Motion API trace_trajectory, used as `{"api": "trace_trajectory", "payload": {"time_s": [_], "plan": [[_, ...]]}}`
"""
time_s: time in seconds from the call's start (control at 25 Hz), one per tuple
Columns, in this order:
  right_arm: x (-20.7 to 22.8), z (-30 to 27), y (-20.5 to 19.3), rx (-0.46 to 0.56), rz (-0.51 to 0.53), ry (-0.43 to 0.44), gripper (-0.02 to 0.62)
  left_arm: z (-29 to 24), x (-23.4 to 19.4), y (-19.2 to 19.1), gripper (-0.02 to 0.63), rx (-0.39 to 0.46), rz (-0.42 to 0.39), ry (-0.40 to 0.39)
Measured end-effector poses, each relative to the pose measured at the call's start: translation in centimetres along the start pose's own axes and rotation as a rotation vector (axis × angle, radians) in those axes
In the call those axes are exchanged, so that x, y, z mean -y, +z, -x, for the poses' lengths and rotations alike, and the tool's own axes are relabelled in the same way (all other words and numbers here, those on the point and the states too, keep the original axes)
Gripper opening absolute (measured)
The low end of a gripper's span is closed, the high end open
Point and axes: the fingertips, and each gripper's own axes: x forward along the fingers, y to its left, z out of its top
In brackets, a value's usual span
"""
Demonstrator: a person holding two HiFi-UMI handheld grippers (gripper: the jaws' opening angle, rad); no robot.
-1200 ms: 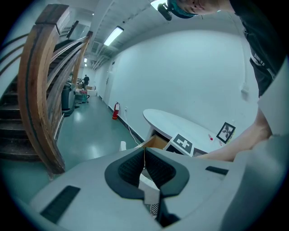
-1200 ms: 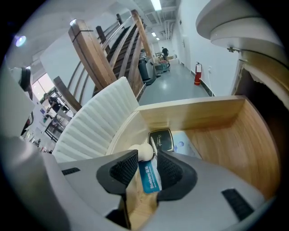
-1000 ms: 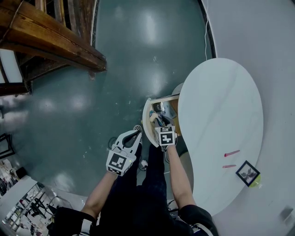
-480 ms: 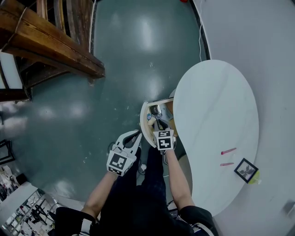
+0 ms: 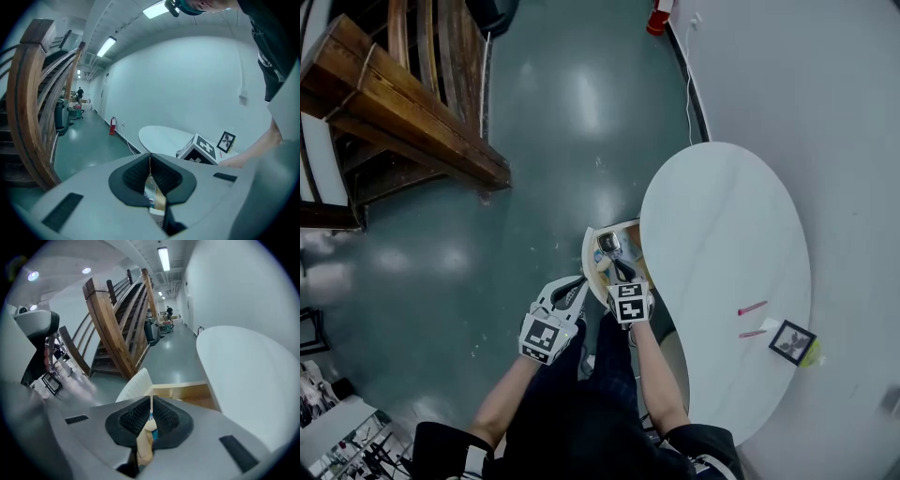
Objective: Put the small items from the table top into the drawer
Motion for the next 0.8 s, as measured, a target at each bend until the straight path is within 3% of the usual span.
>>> {"api": "trace_trajectory", "payload": {"time_s": [0.24,0.8], "plan": [[-1.0,4.6,4.6,0.098,0.024,-0.021,0.040,1.7,0.6,4.4,0.021,0.060,-0.009,-0.014],[-3.3,19.5,13.7,0.404,0.077,-0.109,0.040,7.1,1.1,12.1,0.021,0.181,-0.153,0.004]]}}
